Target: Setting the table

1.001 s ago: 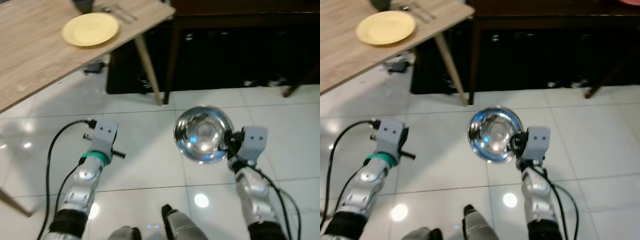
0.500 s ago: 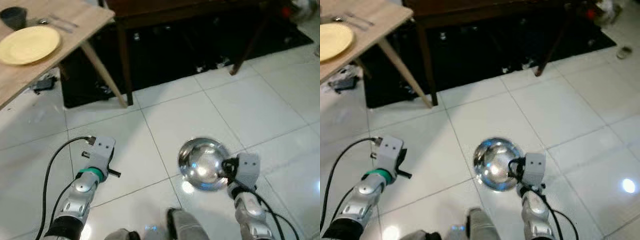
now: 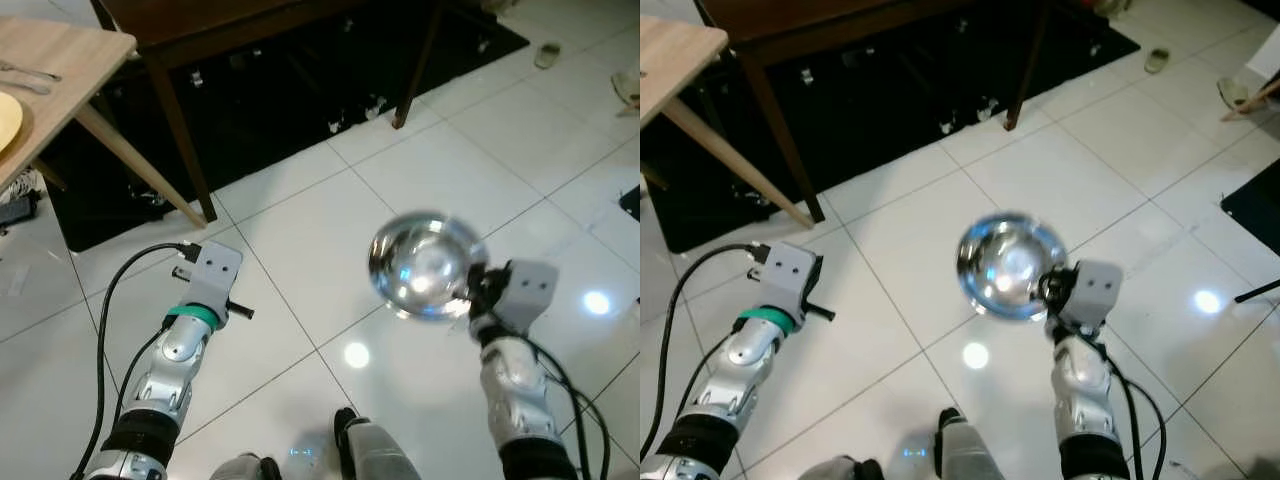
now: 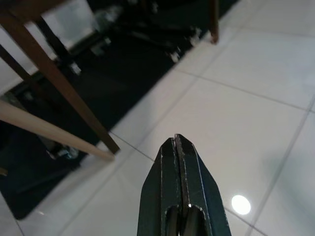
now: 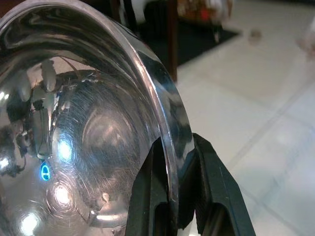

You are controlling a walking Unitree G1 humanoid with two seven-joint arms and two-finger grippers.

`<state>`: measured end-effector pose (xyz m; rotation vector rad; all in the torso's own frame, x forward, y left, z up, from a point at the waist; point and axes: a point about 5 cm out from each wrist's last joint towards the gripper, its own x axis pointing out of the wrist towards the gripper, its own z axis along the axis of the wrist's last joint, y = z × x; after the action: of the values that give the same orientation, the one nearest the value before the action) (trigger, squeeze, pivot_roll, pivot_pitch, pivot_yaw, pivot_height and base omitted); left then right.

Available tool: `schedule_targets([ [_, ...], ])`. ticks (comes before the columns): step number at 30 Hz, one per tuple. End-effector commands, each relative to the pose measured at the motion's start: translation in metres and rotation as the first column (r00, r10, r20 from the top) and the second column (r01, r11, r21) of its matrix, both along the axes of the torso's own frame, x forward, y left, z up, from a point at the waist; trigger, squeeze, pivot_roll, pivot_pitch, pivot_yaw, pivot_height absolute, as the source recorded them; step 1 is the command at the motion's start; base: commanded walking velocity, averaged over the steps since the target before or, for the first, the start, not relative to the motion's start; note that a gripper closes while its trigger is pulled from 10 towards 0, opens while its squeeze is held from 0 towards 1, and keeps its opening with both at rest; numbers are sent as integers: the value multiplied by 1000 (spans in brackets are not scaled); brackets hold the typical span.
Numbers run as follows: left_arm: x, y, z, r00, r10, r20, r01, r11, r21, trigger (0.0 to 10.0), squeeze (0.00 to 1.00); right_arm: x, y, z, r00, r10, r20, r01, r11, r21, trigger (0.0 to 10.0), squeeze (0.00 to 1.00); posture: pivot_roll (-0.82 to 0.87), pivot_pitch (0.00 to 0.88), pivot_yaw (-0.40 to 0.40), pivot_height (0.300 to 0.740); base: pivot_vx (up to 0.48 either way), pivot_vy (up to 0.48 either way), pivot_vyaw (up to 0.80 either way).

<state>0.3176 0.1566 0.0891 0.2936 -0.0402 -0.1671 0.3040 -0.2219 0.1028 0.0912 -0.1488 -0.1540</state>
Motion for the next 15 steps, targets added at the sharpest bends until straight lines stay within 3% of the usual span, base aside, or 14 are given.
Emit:
schedule_targets([
  [1,-1,0,1,1000,3,20,-3,1000,19,10000,0,-1,2,1,1000,3,20,-3,1000,17,10000,0,-103,125,82,740,480,0,0],
  [9,2,-7,8,998,-35,50,33,999,31,10000,0,0,3,1,1000,5,22,-5,1000,18,10000,0,-103,122,81,740,480,0,0],
  [15,3,-13,15,995,-56,81,54,998,26,10000,0,0,-2,12,997,-24,71,19,997,79,10000,0,-105,123,83,740,389,0,0],
])
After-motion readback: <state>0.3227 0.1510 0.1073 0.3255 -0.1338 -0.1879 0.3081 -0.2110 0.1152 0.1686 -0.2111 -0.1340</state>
